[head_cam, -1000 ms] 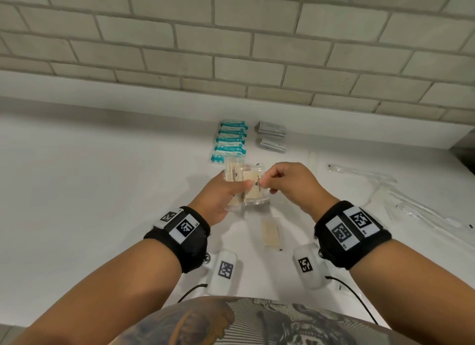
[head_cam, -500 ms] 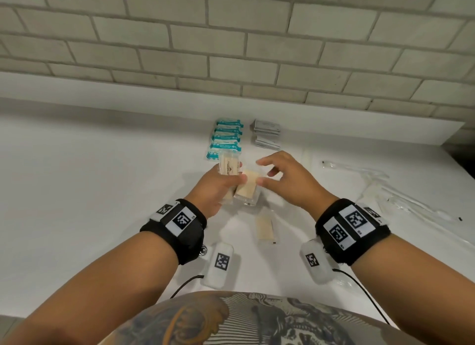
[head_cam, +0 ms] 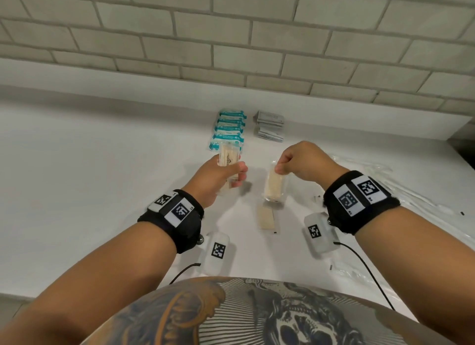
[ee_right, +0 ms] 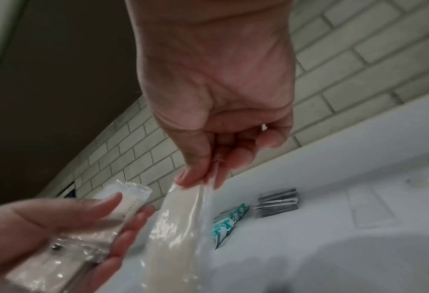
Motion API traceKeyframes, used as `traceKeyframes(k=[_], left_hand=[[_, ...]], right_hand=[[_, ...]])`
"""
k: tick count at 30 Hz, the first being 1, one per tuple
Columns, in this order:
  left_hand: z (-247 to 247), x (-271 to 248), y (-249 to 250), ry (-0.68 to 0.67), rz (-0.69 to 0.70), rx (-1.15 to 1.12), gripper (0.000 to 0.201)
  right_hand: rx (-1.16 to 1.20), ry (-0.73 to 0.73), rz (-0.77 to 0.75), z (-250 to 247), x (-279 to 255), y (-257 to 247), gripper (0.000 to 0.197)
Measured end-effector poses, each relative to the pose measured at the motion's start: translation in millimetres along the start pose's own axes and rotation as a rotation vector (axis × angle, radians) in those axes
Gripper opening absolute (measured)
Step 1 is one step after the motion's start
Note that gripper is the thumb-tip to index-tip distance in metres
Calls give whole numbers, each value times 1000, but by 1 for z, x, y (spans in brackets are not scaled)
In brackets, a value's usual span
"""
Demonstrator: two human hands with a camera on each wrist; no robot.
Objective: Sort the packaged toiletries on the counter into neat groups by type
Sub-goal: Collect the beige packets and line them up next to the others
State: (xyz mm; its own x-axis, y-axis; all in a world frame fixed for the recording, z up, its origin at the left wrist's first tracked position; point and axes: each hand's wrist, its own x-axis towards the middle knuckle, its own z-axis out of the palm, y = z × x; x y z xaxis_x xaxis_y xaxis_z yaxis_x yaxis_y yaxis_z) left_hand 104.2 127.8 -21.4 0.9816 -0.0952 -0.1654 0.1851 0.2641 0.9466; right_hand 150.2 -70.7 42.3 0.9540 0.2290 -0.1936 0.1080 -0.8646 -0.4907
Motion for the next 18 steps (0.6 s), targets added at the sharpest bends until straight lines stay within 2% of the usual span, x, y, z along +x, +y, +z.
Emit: traceKeyframes(k=[1,3,7,9,11,12,14,16,18], left_hand=[[-2,1,0,15,-25,-53,10],[-6,4,-2,47,-79,-166,23],[-9,3,-4,9,-135,-273,37],[-11,1,-4,-27,-114,-238,38],[-11,-1,-5,-40,-98,-198,36],[-11,-1,-6,-38,-97,-183,36],[-10,-2,-6,-45,-99,-153,36],[-6,-3,-5,-65,-99,-114,34],[-2,-3,-3,-97,-91,-90,32]], right_hand=[[-23,-46,1,3,-2,-1,14],[-104,-141,-24,13,-4,-2,18],[-319,-311,-60,44,-6,4,19],[-314,-303,-39,51,-4,10,16],[-299,-229,-61,50,-2,13,22],[-263,-175,-85,46,-2,12,29],[-43,-73,-104,37,-3,6,32],[228,-50,-102,31,-5,-2,24],[332,-69,-109,29,-7,-7,16]])
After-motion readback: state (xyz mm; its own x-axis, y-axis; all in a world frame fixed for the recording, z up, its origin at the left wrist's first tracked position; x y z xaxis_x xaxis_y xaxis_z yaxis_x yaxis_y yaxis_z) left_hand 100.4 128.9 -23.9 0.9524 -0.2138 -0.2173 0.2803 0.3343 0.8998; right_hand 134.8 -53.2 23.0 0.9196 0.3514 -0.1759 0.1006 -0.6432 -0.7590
